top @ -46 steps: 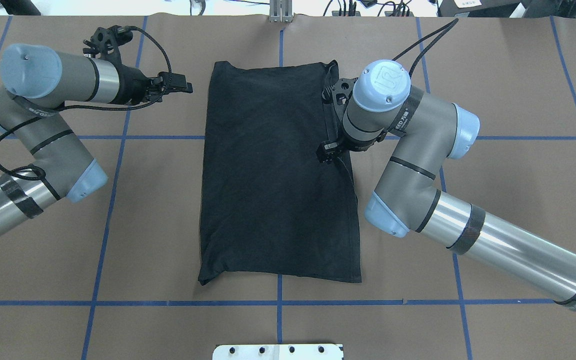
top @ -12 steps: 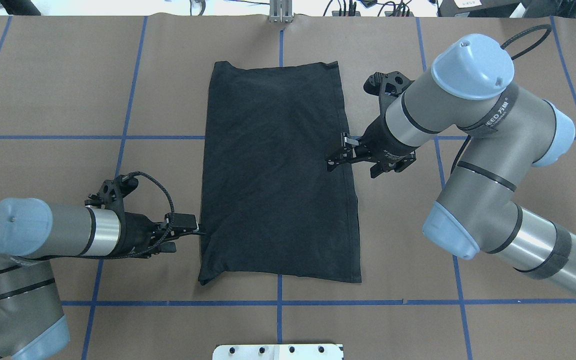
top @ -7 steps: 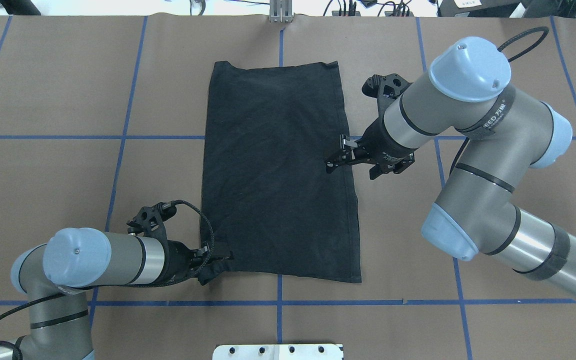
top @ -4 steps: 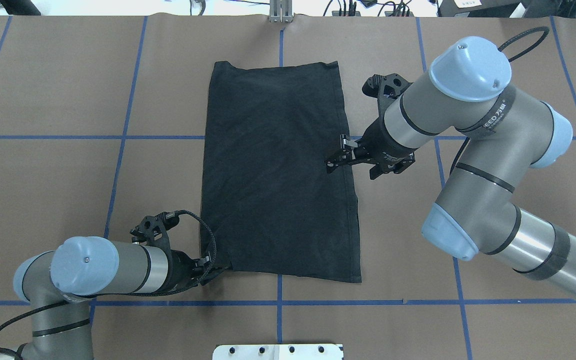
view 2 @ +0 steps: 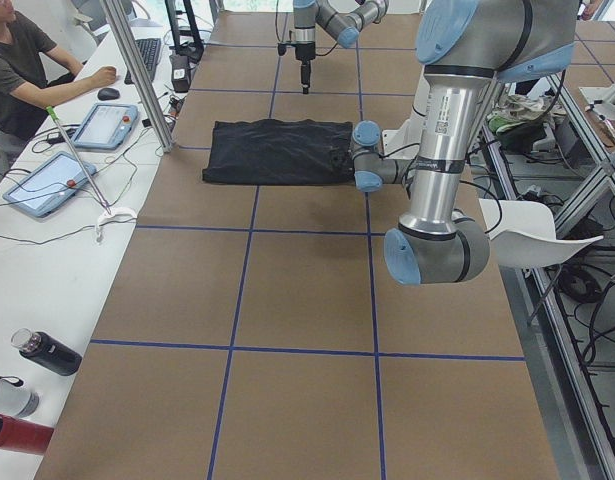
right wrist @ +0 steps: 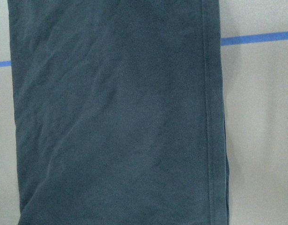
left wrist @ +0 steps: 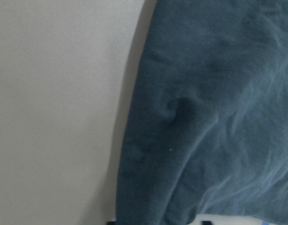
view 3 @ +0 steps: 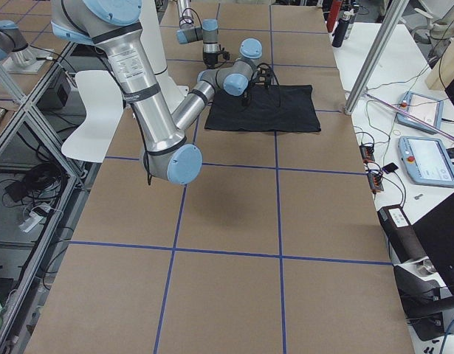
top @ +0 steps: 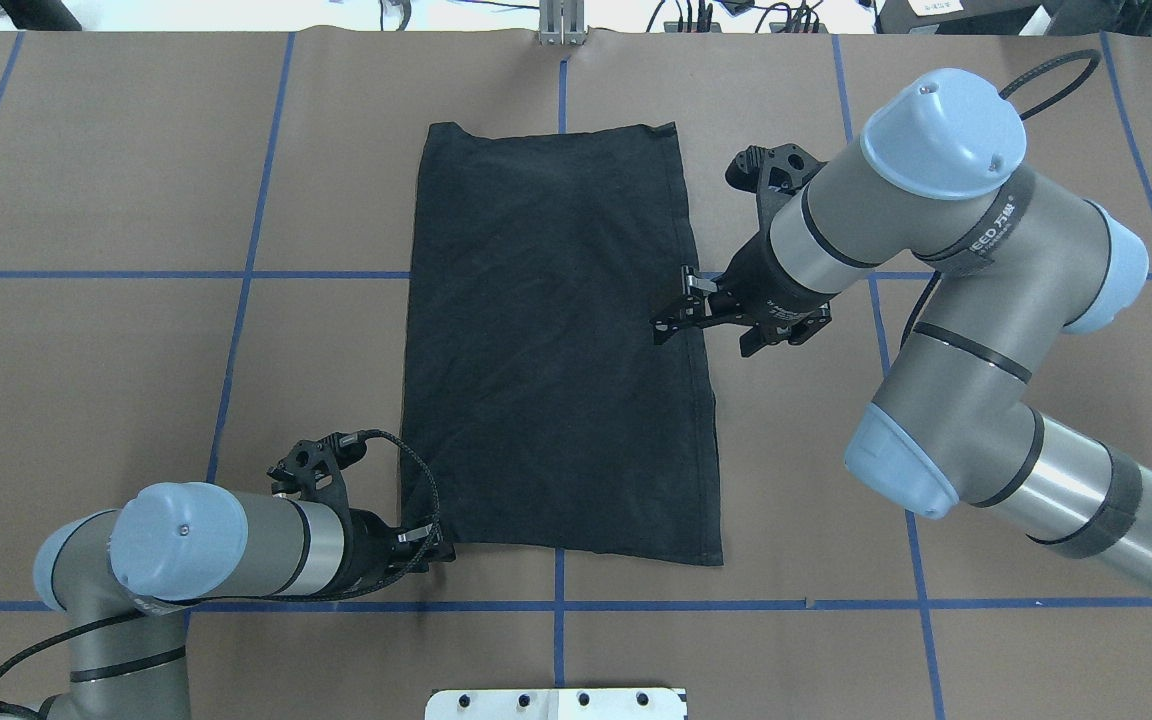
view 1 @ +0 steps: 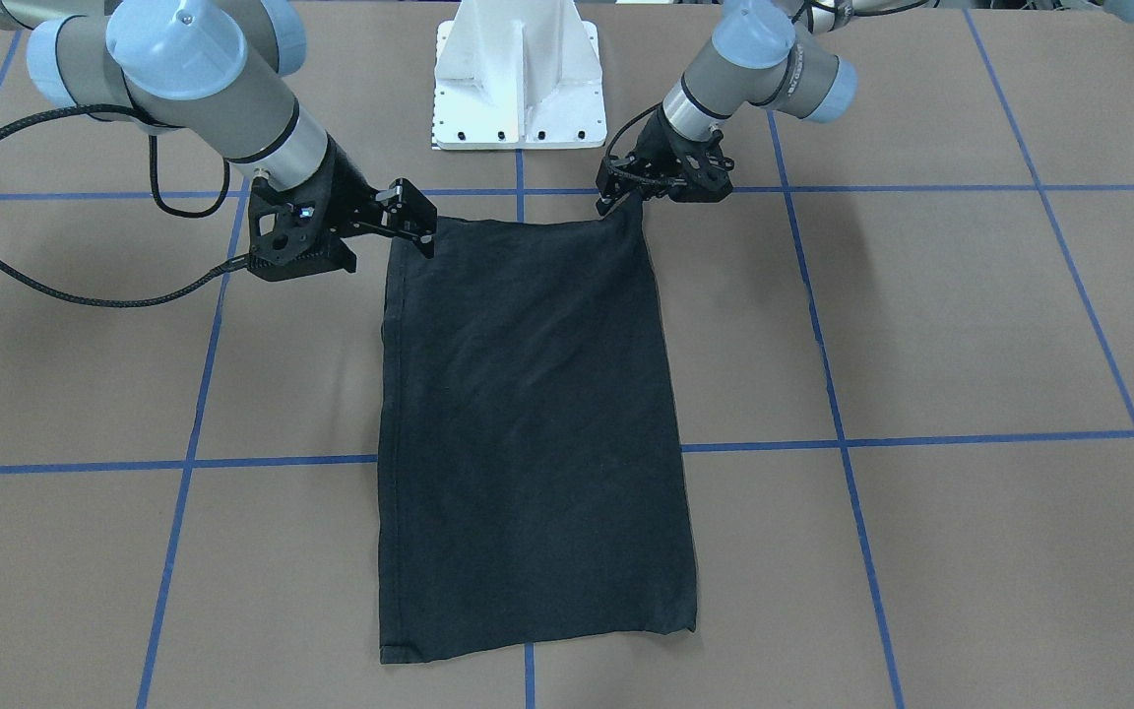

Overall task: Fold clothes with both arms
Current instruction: 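Hold the near corner with the left gripper while the right moves to the other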

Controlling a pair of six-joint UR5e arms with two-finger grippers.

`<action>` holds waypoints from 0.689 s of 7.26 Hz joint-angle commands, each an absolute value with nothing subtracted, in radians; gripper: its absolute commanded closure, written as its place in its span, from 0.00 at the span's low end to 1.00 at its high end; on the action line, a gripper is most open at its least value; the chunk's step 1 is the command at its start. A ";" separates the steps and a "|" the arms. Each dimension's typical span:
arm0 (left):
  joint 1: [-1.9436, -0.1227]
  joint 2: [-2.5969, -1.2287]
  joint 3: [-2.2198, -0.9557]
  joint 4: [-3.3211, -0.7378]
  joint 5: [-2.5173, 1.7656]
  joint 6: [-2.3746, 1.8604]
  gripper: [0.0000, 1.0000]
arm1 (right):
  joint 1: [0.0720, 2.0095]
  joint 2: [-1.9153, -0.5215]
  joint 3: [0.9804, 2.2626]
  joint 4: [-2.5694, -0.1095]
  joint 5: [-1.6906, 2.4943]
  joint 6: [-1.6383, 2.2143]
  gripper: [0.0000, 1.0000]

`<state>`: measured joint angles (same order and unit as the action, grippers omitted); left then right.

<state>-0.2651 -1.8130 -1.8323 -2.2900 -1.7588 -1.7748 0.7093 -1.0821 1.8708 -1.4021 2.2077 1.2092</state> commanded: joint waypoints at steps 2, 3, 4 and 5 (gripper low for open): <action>-0.284 -1.813 -1.825 -2.289 -1.759 -1.764 0.59 | 0.712 -1.084 1.871 -1.402 2.210 1.206 0.00; -0.296 -1.813 -1.827 -2.289 -1.759 -1.763 0.59 | 0.712 -1.085 1.871 -1.402 2.210 1.206 0.00; -0.305 -1.810 -1.824 -2.289 -1.759 -1.761 0.49 | 0.712 -1.085 1.871 -1.402 2.210 1.207 0.00; -0.311 -1.809 -1.824 -2.289 -1.759 -1.761 0.48 | 0.712 -1.085 1.870 -1.402 2.210 1.206 0.00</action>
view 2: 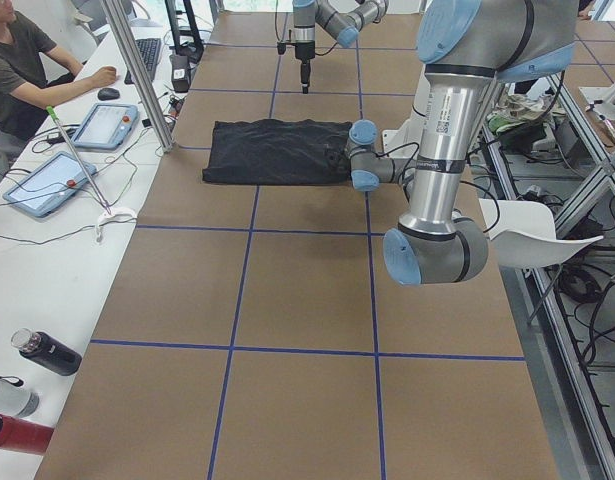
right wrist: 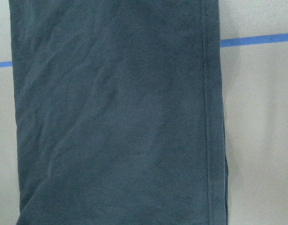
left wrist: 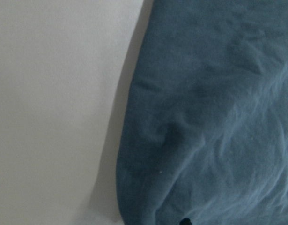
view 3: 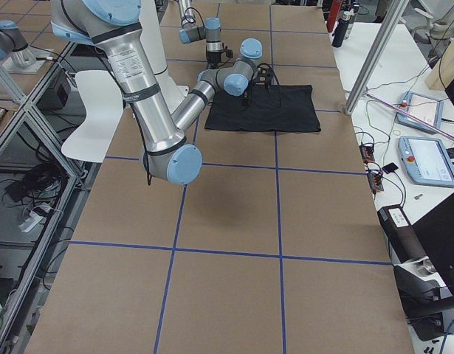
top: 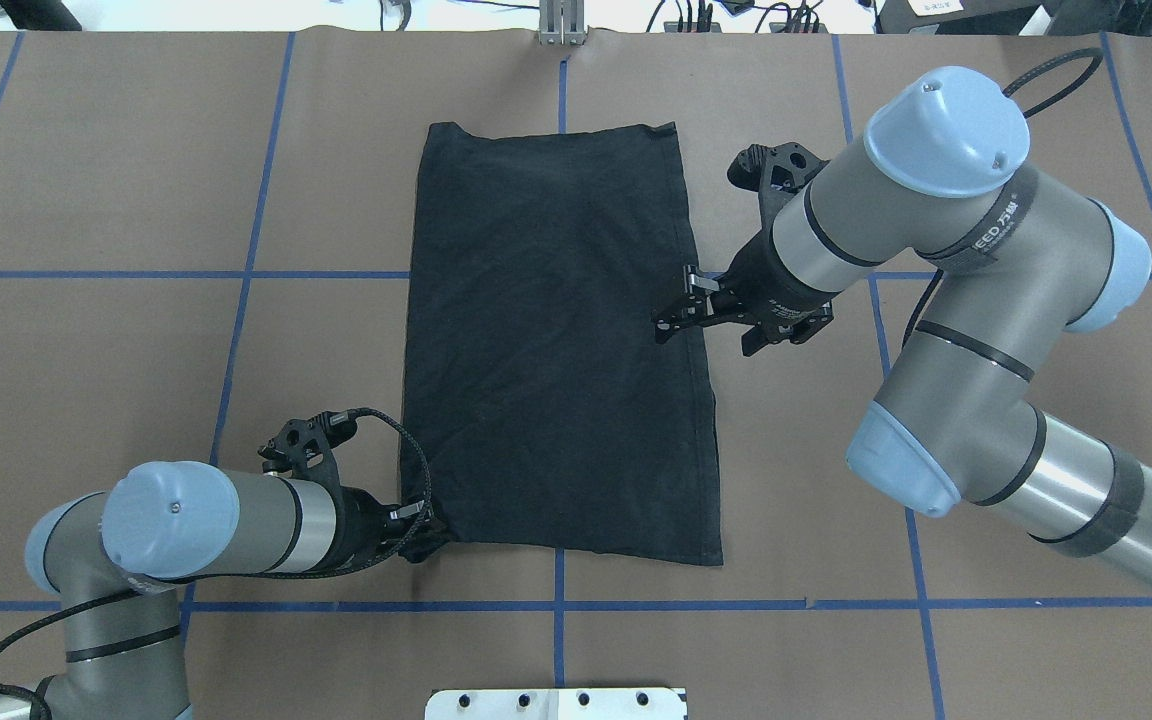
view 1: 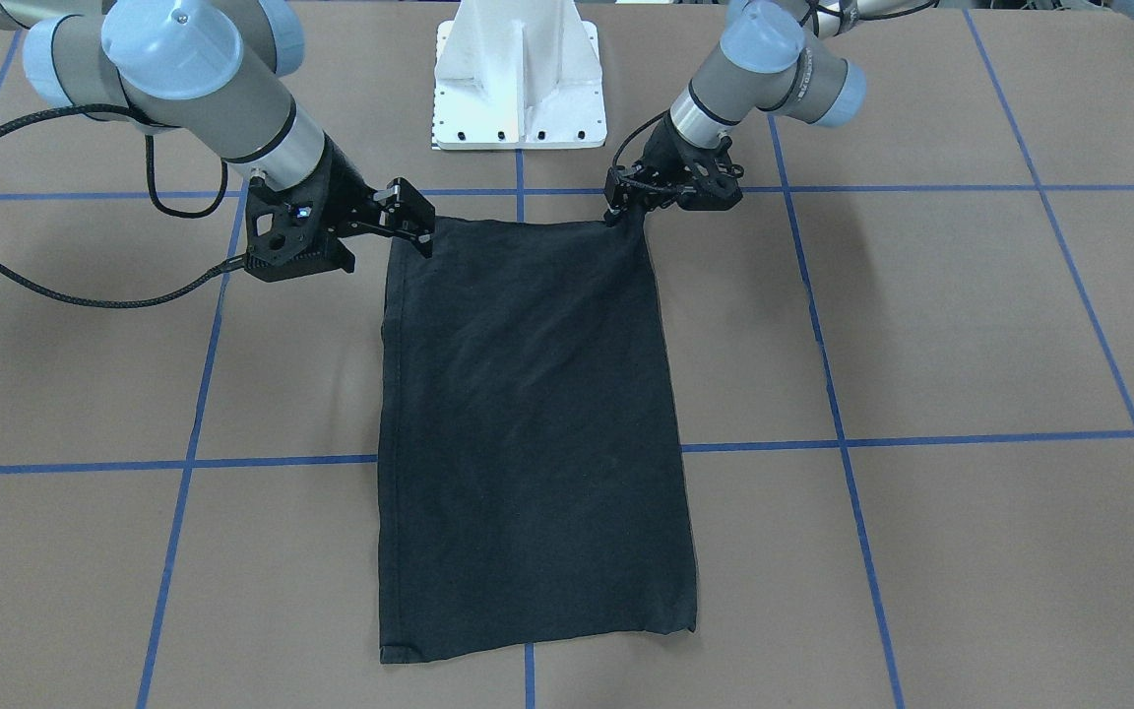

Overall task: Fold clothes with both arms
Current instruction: 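Hold the near corner with the left gripper while the right moves to the other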

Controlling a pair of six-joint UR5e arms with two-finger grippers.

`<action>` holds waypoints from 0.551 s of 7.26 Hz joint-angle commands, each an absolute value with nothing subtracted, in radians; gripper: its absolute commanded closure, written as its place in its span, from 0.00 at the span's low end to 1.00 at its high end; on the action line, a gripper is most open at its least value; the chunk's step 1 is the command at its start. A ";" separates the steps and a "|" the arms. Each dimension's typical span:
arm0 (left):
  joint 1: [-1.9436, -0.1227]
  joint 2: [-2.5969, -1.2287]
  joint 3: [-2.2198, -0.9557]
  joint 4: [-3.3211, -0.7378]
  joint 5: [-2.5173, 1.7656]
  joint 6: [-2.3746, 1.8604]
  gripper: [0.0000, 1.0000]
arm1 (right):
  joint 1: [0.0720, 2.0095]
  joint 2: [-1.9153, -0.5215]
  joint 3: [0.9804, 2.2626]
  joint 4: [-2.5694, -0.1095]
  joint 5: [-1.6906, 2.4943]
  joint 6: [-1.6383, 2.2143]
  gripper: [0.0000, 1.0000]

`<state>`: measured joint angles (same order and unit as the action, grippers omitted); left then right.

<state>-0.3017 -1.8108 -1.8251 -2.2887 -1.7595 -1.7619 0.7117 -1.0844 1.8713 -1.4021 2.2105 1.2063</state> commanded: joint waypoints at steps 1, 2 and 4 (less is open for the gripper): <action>-0.313 -1.809 -1.824 -2.289 -1.759 -1.761 0.49 | 0.712 -1.085 1.870 -1.402 2.209 1.206 0.00; -0.313 -1.807 -1.828 -2.289 -1.759 -1.761 0.51 | 0.712 -1.085 1.870 -1.402 2.209 1.206 0.00; -0.305 -1.802 -1.835 -2.289 -1.758 -1.761 0.63 | 0.710 -1.085 1.868 -1.402 2.209 1.209 0.00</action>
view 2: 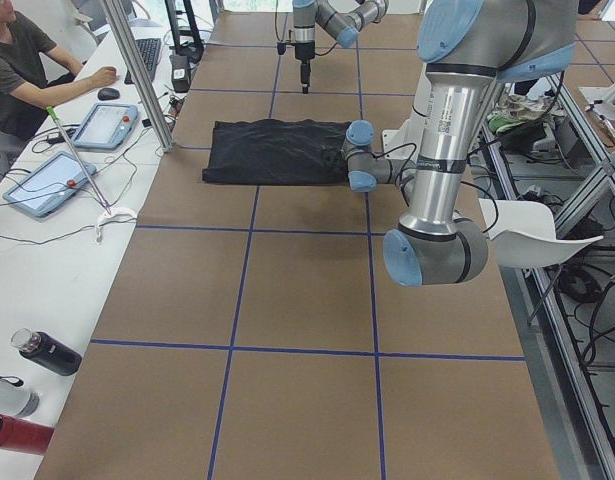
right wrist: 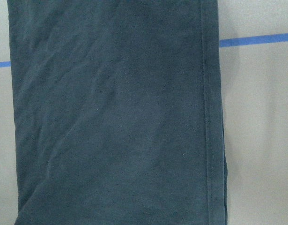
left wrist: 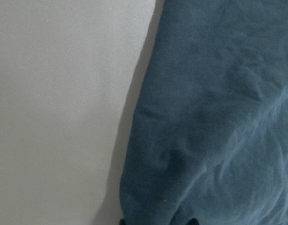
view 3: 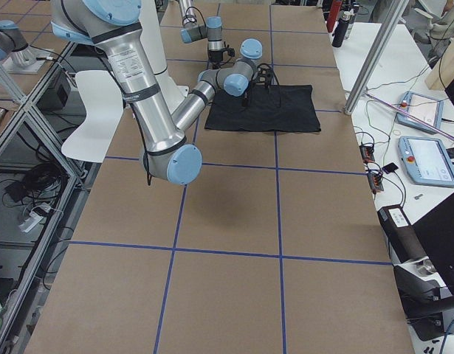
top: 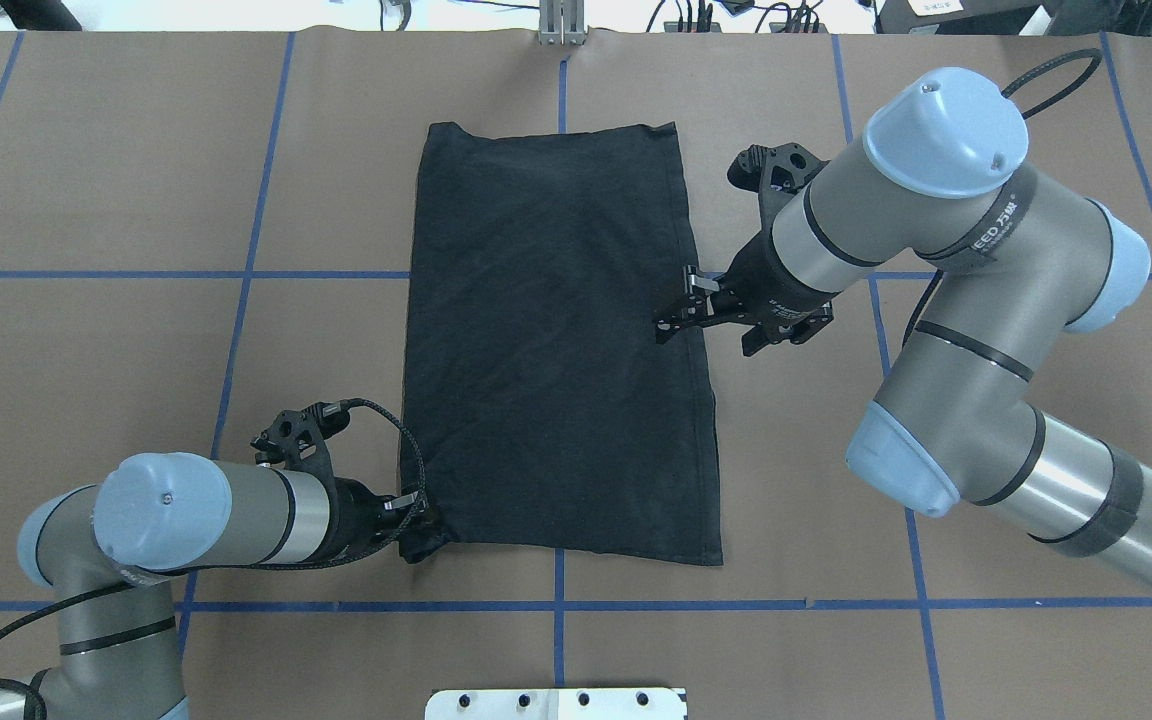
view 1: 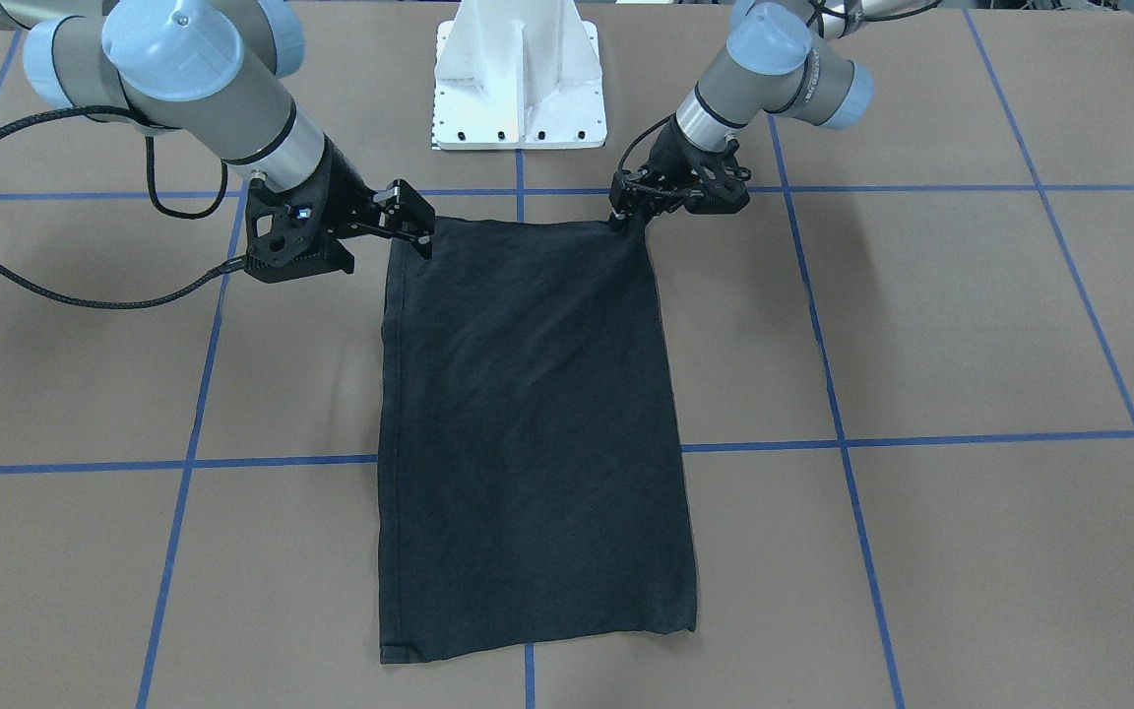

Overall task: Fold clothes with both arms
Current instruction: 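Hold the near corner with the left gripper while the right moves to the other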

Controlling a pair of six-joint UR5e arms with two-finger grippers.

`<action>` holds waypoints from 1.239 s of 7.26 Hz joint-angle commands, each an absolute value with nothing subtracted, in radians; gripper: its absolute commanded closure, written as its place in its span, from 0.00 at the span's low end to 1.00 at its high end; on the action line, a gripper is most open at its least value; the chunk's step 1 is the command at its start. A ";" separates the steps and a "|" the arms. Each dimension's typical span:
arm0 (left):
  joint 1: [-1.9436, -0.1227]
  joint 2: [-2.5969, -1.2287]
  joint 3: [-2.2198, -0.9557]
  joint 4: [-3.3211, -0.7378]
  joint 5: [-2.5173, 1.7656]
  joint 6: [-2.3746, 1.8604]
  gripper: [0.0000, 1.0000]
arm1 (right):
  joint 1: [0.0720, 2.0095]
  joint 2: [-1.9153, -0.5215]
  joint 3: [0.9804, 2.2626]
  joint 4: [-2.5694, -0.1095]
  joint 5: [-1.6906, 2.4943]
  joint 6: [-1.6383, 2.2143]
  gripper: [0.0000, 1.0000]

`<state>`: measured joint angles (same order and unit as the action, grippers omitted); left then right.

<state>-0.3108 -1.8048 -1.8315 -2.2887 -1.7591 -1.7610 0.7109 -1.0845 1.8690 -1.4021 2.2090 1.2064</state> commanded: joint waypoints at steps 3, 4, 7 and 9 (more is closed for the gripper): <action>-0.299 -1.802 -1.836 -2.289 -1.758 -1.763 0.63 | 0.710 -1.085 1.868 -1.402 2.209 1.210 0.00; -0.301 -1.802 -1.836 -2.289 -1.758 -1.763 0.71 | 0.710 -1.085 1.868 -1.402 2.209 1.212 0.00; -0.314 -1.805 -1.839 -2.289 -1.759 -1.763 1.00 | 0.672 -1.089 1.867 -1.402 2.189 1.235 0.00; -0.316 -1.806 -1.856 -2.283 -1.761 -1.763 1.00 | 0.596 -1.089 1.874 -1.401 2.079 1.392 0.00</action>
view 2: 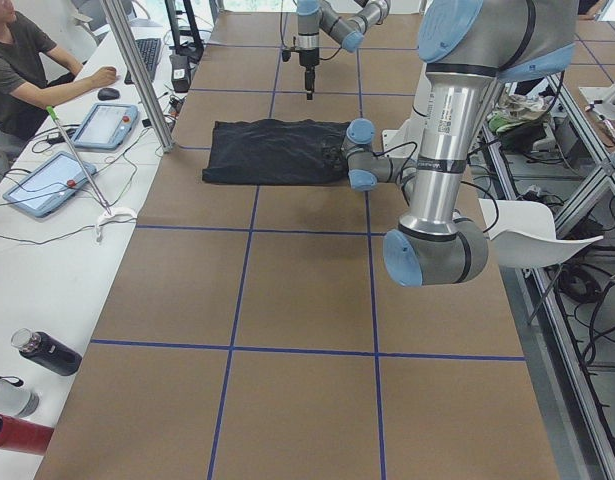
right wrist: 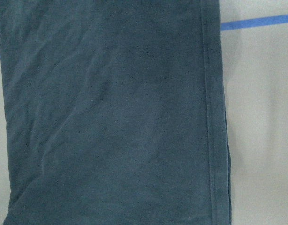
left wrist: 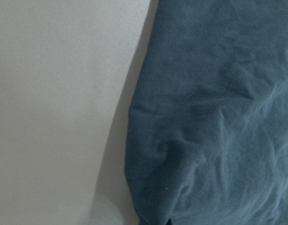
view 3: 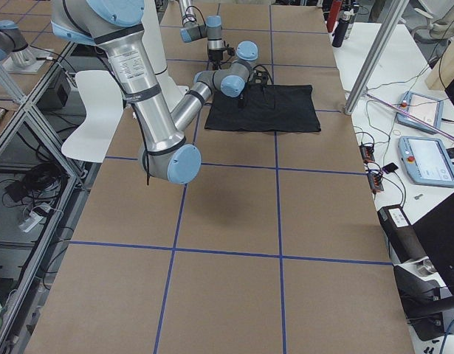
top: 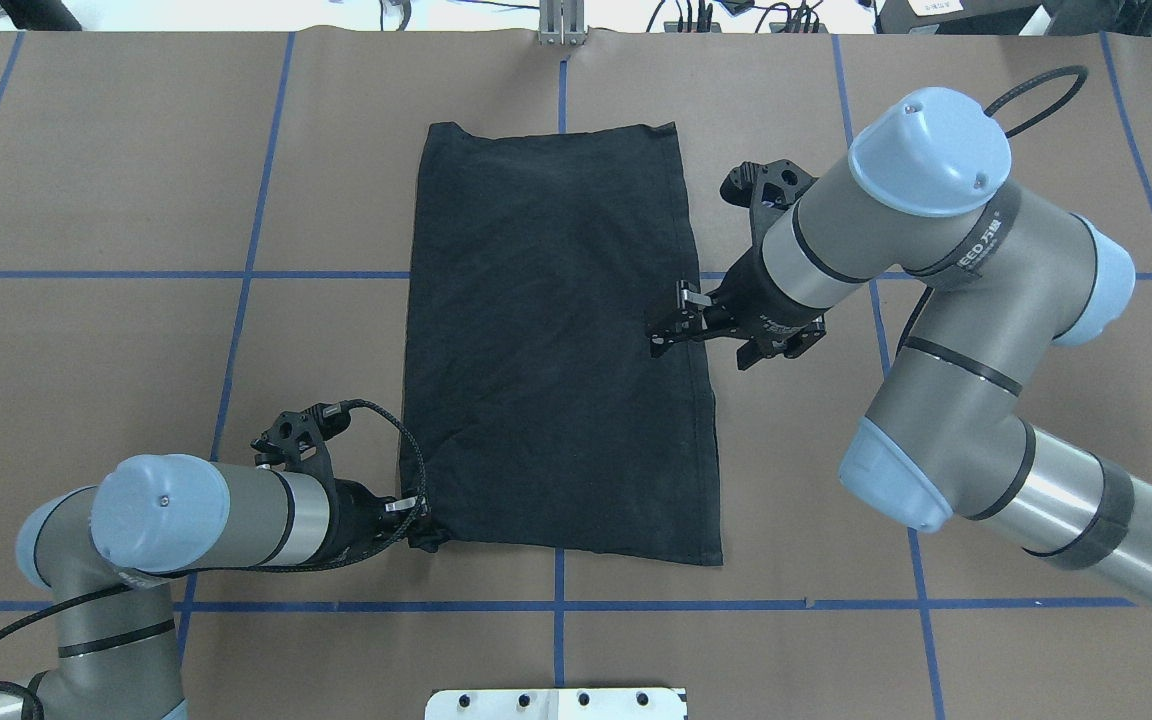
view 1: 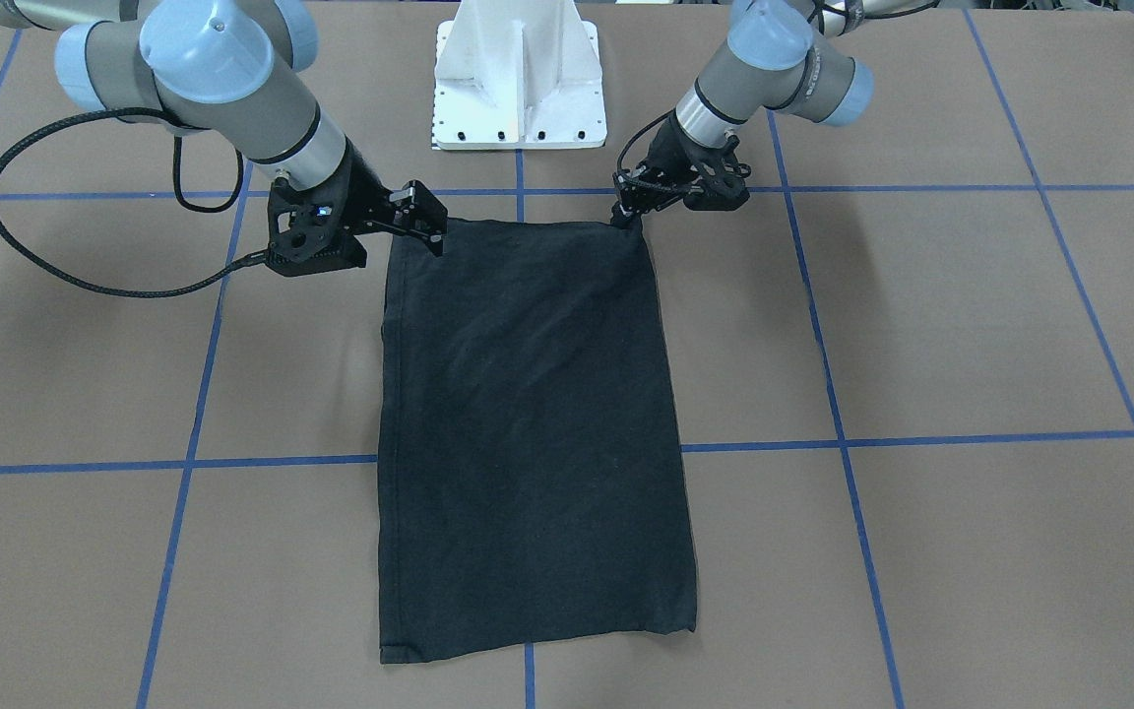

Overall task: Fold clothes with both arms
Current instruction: 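Hold the near corner with the left gripper while the right moves to the other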

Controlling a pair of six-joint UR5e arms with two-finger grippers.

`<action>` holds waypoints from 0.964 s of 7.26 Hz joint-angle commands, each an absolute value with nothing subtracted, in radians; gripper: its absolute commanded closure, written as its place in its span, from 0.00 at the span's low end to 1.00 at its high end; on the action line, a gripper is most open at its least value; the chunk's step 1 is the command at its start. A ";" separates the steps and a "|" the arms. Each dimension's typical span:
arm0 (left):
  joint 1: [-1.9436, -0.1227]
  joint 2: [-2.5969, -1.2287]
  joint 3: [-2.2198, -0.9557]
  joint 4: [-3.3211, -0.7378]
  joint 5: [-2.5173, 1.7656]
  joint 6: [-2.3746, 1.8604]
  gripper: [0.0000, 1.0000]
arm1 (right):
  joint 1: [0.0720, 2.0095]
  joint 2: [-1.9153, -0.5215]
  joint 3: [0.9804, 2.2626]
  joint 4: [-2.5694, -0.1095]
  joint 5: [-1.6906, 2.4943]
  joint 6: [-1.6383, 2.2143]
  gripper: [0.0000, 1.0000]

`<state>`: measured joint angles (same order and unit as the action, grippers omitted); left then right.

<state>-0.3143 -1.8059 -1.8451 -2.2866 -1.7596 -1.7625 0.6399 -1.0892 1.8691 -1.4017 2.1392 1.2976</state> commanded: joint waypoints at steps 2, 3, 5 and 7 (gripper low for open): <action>-0.316 -1.810 -1.859 -2.283 -1.763 -1.763 1.00 | 0.502 -1.094 1.879 -1.407 1.937 1.483 0.00; -0.316 -1.812 -1.858 -2.283 -1.764 -1.763 1.00 | 0.456 -1.095 1.872 -1.413 1.889 1.485 0.00; -0.314 -1.815 -1.859 -2.283 -1.764 -1.763 1.00 | 0.443 -1.127 1.876 -1.459 1.882 1.493 0.00; -0.313 -1.816 -1.858 -2.284 -1.764 -1.763 1.00 | 0.419 -1.140 1.870 -1.462 1.891 1.490 0.00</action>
